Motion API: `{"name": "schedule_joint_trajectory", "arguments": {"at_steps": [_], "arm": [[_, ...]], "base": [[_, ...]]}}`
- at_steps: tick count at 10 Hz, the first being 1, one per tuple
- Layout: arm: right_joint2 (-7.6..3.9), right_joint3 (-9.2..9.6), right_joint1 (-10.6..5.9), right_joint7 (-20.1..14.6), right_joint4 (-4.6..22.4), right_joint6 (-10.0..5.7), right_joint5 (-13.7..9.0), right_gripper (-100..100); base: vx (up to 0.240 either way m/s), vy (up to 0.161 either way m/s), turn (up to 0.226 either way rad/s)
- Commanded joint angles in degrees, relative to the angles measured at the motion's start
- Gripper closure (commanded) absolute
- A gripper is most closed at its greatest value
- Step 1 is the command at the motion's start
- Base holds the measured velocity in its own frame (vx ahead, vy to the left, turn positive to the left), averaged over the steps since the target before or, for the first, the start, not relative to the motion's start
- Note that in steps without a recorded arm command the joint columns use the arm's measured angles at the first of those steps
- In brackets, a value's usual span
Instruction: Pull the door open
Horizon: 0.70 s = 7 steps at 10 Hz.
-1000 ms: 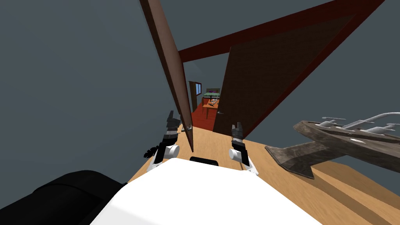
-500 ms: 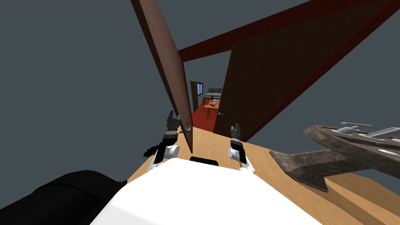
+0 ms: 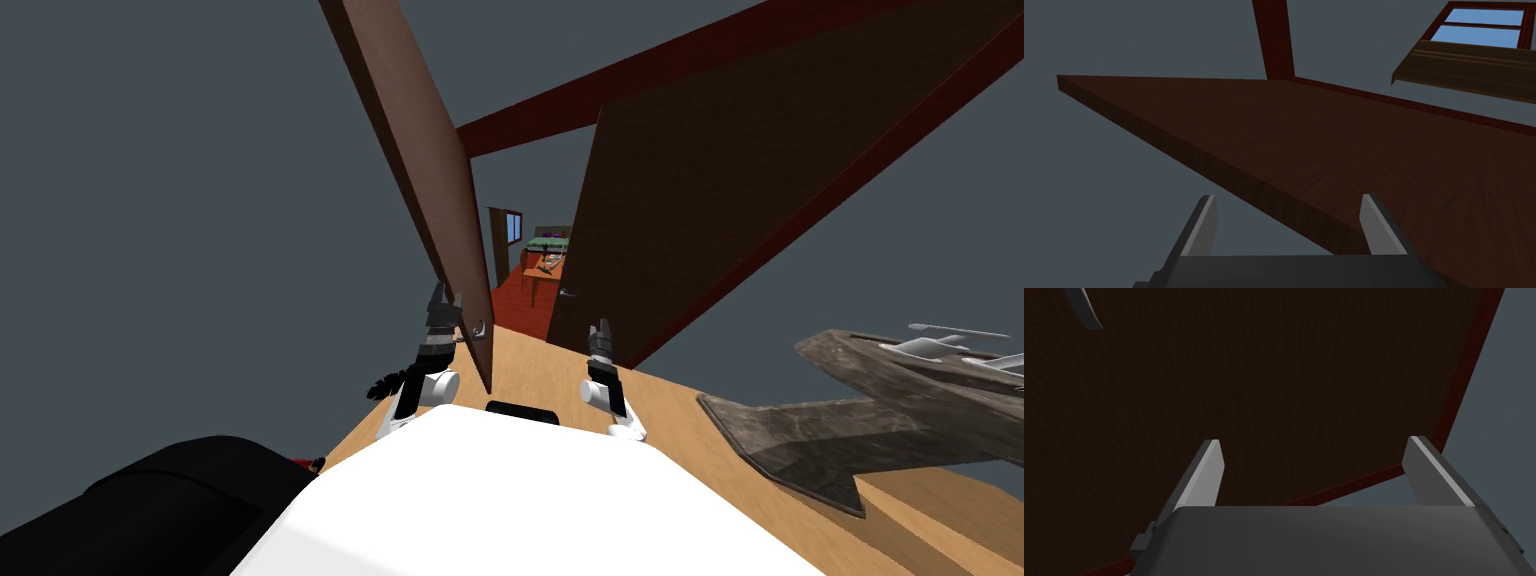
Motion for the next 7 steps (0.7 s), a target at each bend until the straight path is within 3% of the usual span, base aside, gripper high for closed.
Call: {"name": "schedule_joint_trajectory", "arguments": {"at_steps": [1,4,7], "arm": [[-0.05,-0.18,-0.85,0.31,2.15,-0.39,-0.49,-100],[0.02,-0.4,-2.29,0.98,5.76,-1.12,-1.26,-100],[0.27,-0.73,-4.4,1.95,11.03,-2.19,-2.39,-100]], "base": [[0.044,-0.054,0.049],[0.055,-0.061,0.058],[0.063,-0.051,0.064]]}}
